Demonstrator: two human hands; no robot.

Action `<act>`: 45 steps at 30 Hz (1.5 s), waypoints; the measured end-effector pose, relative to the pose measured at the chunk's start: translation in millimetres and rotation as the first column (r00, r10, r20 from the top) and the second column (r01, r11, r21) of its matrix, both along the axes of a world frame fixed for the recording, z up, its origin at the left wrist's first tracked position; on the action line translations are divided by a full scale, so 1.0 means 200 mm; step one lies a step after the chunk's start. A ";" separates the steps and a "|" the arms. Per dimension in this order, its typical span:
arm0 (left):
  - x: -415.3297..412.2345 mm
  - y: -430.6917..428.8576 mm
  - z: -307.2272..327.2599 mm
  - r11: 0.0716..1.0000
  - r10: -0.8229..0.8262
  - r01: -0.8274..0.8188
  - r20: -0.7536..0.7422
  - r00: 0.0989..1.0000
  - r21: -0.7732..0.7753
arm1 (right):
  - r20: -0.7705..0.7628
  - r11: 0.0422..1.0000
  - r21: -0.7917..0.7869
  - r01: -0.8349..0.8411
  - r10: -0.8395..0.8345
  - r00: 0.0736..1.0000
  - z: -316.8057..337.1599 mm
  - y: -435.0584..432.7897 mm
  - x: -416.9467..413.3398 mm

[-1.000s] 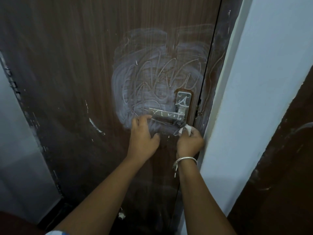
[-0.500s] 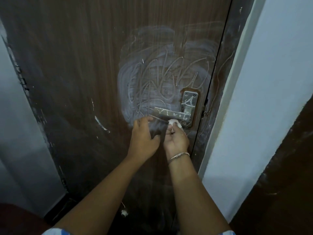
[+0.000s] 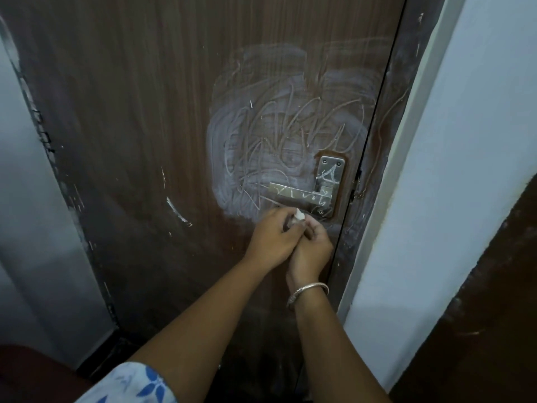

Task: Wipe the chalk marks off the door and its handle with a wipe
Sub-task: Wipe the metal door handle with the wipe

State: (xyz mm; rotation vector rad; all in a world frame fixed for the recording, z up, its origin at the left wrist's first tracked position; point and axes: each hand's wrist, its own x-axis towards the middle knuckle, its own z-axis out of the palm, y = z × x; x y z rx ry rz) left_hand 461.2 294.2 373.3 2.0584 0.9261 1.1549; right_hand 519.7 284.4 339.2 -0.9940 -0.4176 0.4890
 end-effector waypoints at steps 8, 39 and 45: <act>0.10 0.07 0.02 0.886 0.088 0.108 0.393 0.915 -0.452 | 0.368 0.995 -0.105 -0.001 0.039 0.929 0.03 -0.09 0.07; 0.22 0.11 0.03 0.747 0.130 0.298 0.570 0.811 -0.595 | 0.847 0.883 -0.235 0.406 -0.019 0.531 0.22 -0.13 0.30; 0.19 0.14 0.03 0.677 0.087 0.333 0.521 0.849 -0.656 | 0.850 0.879 -0.270 0.394 0.025 0.527 0.23 -0.14 0.34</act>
